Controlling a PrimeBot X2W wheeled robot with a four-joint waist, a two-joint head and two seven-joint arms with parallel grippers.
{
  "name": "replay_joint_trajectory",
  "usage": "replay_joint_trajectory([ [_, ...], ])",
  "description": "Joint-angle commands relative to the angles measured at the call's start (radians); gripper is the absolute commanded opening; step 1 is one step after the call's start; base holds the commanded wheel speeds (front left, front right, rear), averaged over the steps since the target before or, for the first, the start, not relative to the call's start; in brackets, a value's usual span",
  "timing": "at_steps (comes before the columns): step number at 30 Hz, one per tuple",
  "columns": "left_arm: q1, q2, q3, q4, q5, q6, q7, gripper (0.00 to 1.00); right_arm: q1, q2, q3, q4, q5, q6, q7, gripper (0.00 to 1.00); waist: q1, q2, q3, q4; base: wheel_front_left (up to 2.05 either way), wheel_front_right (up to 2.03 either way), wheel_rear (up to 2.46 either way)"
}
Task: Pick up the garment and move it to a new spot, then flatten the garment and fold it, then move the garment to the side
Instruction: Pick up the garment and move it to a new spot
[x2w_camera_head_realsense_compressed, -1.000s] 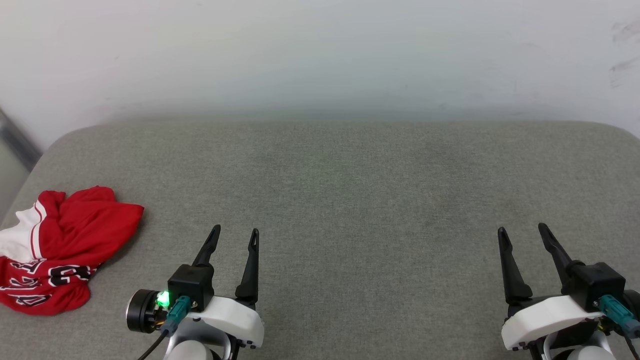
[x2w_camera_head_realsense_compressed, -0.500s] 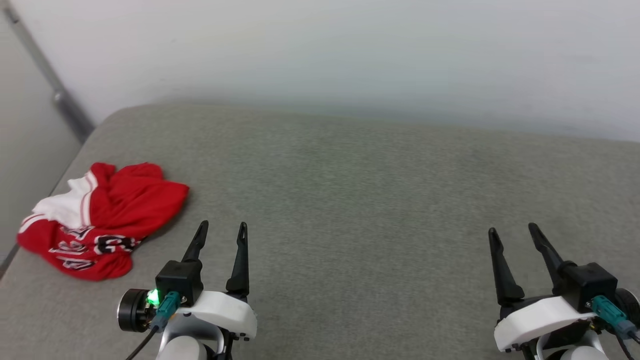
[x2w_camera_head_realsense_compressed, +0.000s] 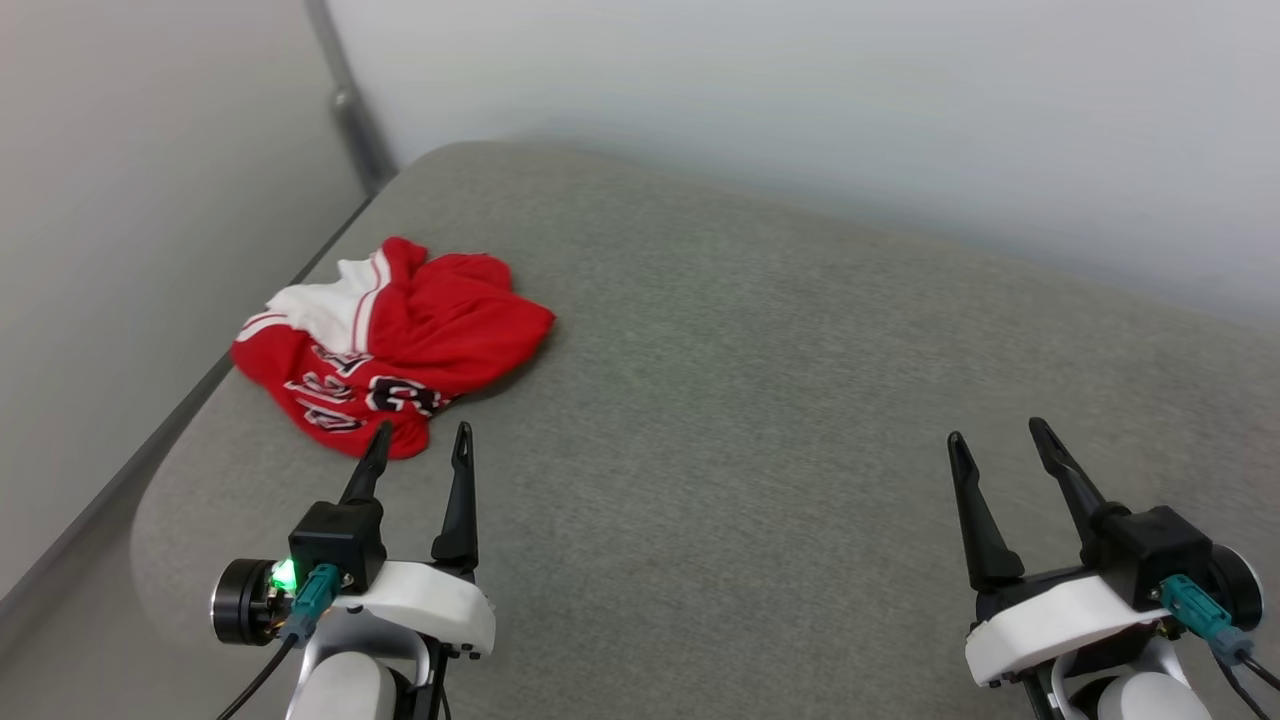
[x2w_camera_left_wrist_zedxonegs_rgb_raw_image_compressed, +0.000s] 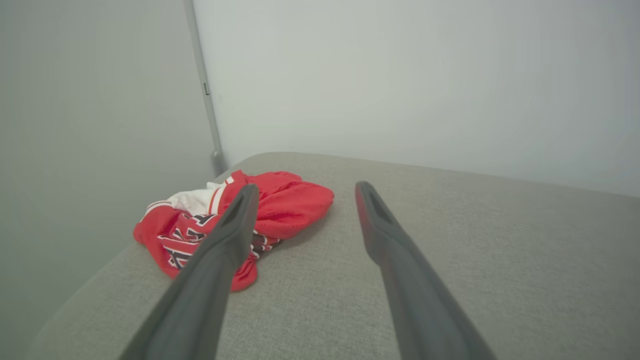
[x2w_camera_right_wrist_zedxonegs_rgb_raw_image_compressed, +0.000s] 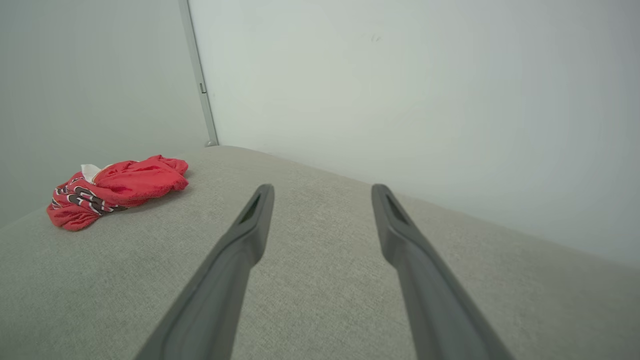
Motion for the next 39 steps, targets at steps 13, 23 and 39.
replay_joint_trajectory([
  [13, -0.018, 0.001, 0.014, -0.006, -0.003, -0.003, -0.003, 1.00, -0.020, 0.001, 0.011, -0.028, -0.009, -0.001, 0.003, 1.00, 0.0000, 0.0000, 0.023, 0.092, 0.00, 0.00, 0.00],
  [23, -0.171, 0.037, 0.041, 0.030, -0.025, -0.035, 0.015, 1.00, -0.055, 0.001, 0.017, -0.056, -0.032, -0.001, 0.031, 1.00, 0.0000, 0.0000, 0.101, 0.044, 0.00, 0.00, 0.00],
  [39, -0.622, 0.329, 0.046, 0.289, -0.268, -0.116, 0.681, 1.00, -0.187, -0.045, 0.043, -0.142, -0.046, -0.001, 0.085, 1.00, 0.0000, 0.0000, 0.403, -0.123, 0.00, 0.00, 0.00],
])
